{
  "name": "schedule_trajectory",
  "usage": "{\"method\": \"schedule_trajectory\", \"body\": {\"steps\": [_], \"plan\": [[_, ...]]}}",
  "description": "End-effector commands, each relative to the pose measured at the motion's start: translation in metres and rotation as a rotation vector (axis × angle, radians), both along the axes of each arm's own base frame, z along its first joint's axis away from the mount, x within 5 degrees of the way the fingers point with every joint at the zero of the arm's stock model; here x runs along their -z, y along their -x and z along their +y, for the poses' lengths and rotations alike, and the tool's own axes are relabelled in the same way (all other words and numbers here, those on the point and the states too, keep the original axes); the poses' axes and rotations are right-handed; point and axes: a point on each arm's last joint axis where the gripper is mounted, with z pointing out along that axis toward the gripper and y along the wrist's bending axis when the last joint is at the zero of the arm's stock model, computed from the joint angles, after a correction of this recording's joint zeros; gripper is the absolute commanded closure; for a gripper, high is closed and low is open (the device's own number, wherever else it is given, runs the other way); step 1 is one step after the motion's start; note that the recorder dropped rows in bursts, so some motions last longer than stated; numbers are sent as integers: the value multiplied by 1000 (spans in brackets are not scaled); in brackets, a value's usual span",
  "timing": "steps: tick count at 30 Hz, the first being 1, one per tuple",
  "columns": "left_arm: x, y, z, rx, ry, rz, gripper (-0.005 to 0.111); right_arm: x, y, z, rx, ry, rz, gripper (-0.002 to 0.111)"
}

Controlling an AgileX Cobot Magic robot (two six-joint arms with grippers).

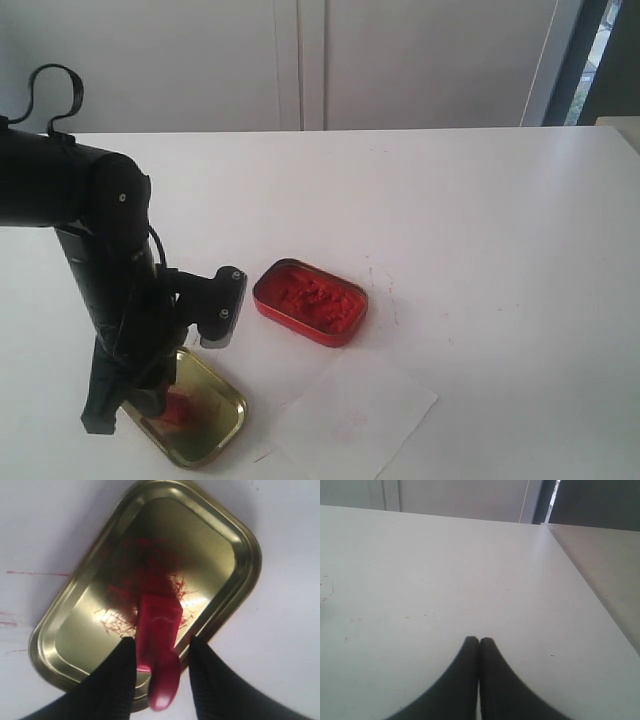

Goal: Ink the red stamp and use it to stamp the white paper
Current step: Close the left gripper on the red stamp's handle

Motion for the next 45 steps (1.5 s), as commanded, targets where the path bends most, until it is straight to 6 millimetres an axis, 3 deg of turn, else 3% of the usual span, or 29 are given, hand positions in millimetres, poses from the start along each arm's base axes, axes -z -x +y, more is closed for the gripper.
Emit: {"method": "schedule_trajectory", "body": {"steps": [1, 7, 15, 29, 45], "plan": [[6, 3, -1, -1, -16, 32, 65, 0, 0, 0, -3, 9, -9, 108], [7, 3, -1, -4, -19, 36, 70, 0, 0, 0, -3, 9, -9, 108], [7, 3, -1, -4, -19, 36, 107, 0, 0, 0, -3, 9, -9, 108], [-2, 3, 1, -41, -16, 4, 107, 0, 0, 0, -3, 9, -9, 108], [-41, 1, 2, -259, 38, -94, 107, 0, 0, 0, -3, 9, -9, 108]]}}
